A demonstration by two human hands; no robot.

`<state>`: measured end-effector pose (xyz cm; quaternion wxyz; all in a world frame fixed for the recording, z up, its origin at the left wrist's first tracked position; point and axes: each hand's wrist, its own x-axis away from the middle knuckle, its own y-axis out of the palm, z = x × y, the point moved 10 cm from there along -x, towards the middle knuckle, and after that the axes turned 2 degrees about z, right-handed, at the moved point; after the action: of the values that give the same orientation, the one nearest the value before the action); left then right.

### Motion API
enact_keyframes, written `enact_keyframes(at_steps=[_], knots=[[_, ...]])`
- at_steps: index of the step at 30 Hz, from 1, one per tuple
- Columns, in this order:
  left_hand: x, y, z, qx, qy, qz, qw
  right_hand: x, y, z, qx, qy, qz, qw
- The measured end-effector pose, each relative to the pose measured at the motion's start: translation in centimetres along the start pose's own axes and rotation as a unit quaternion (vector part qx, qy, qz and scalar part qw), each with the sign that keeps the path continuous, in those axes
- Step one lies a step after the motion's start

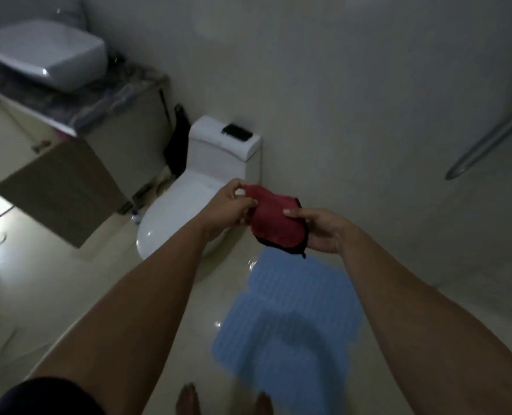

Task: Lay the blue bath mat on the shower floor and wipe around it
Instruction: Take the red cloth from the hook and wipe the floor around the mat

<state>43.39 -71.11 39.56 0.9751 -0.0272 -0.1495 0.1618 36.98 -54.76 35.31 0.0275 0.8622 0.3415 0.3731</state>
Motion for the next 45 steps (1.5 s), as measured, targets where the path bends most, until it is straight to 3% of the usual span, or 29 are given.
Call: enact_keyframes(at_steps=[3, 7, 10, 14, 17, 20, 23, 25, 27, 31, 33, 36, 39, 40, 42, 45], knots=[[-0.1, -2.5, -8.6, 0.008, -0.063, 0.040, 0.997, -5.0, 1.7, 7.2, -0.029, 0.092, -0.040, 0.995], [1.6, -4.7, -24.4, 0.024, -0.190, 0.088, 0.977, -10.8, 1.8, 20.2, -0.066, 0.176, 0.007, 0.982], [4.3, -5.7, -39.4, -0.032, -0.298, 0.112, 0.947, -15.8, 0.2, 33.2, -0.088, 0.248, 0.052, 0.963], [5.3, -5.3, -61.6, -0.146, -0.401, 0.093, 0.900, -26.2, -6.1, 51.2, 0.006, 0.265, 0.172, 0.949], [2.5, -4.6, -73.7, -0.231, -0.411, 0.083, 0.878, -35.6, -11.4, 60.4, 0.081, 0.259, 0.178, 0.946], [-1.5, -4.6, -84.9, -0.255, -0.381, 0.132, 0.879, -48.0, -18.8, 61.7, 0.148, 0.188, 0.265, 0.934], [-6.0, -4.9, -93.3, -0.334, -0.317, 0.160, 0.873, -60.7, -23.8, 54.7, 0.333, 0.036, 0.325, 0.885], [-8.3, -5.2, -97.3, -0.385, -0.277, 0.172, 0.864, -67.4, -23.1, 49.6, 0.452, -0.071, 0.310, 0.834], [-10.0, -6.0, -100.1, -0.414, -0.241, 0.189, 0.857, -73.2, -20.6, 48.4, 0.537, -0.109, 0.261, 0.795], [-11.3, -8.3, -103.6, -0.488, -0.142, 0.226, 0.831, -82.9, -11.4, 57.3, 0.692, -0.140, 0.185, 0.684], [-11.1, -8.7, -103.9, -0.516, -0.099, 0.231, 0.819, -82.7, -3.5, 62.3, 0.726, -0.229, 0.133, 0.635], [-10.6, -10.1, -103.9, -0.530, -0.098, 0.247, 0.806, -77.9, 4.8, 70.0, 0.749, -0.299, -0.042, 0.590], [-9.4, -10.5, -104.3, -0.514, -0.140, 0.247, 0.810, -71.9, 3.3, 75.5, 0.779, -0.320, -0.256, 0.475], [-9.2, -10.3, -104.3, -0.509, -0.147, 0.242, 0.813, -71.4, 1.5, 75.0, 0.777, -0.325, -0.282, 0.460], [-9.1, -9.8, -104.2, -0.502, -0.164, 0.224, 0.819, -73.4, -2.8, 70.6, 0.780, -0.314, -0.223, 0.493], [-9.1, -9.6, -104.3, -0.491, -0.177, 0.208, 0.827, -78.6, -11.5, 61.3, 0.779, -0.231, 0.016, 0.583]])
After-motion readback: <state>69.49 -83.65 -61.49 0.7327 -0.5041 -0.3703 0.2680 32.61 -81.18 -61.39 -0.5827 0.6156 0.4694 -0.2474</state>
